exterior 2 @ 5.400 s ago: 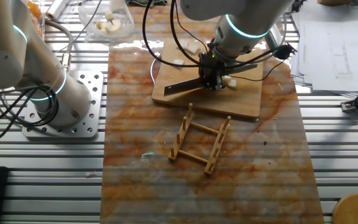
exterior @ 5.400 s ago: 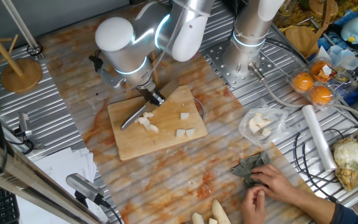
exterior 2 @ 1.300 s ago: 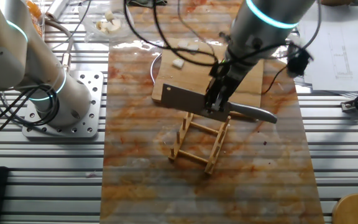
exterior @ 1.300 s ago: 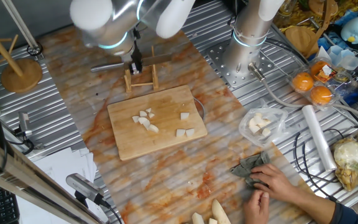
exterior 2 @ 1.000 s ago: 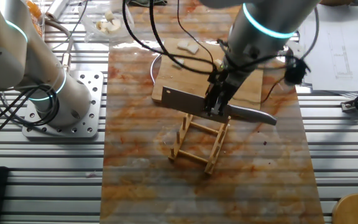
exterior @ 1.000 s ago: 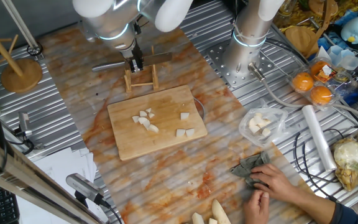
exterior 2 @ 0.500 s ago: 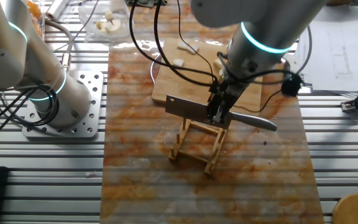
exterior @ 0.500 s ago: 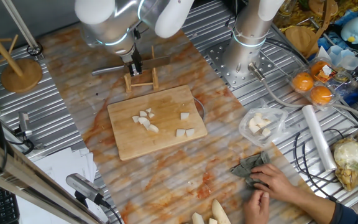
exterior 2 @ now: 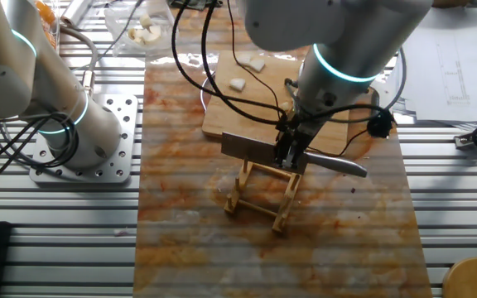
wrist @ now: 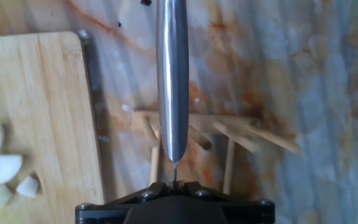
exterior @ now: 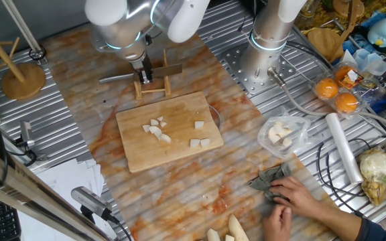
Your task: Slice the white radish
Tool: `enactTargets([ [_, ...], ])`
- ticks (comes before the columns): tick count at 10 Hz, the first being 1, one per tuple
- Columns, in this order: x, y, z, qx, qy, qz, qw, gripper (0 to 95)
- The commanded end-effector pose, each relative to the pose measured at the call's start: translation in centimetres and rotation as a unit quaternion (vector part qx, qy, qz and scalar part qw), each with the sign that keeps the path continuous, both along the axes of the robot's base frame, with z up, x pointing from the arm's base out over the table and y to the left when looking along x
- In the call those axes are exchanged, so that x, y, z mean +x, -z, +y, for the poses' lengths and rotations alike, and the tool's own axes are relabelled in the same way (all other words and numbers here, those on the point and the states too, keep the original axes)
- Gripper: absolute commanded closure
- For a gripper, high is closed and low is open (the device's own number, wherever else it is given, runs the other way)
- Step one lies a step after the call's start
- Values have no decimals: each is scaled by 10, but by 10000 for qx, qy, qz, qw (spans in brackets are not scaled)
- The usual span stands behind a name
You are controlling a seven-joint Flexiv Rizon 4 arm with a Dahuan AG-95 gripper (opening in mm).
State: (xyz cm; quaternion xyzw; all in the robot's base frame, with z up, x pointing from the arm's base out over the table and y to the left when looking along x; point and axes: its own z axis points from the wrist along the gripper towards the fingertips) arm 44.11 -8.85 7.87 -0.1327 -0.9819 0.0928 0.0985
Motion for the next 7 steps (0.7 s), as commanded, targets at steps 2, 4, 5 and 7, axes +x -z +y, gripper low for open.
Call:
enactTargets([
  [2,0,12,-1,16,-41,-117,9999,950],
  [4,-2,22,-1,21,-111,-219,9997,950],
  [5,-2,26,-2,30,-138,-250,9996,950],
  [7,-3,29,-2,37,-203,-280,9994,950],
])
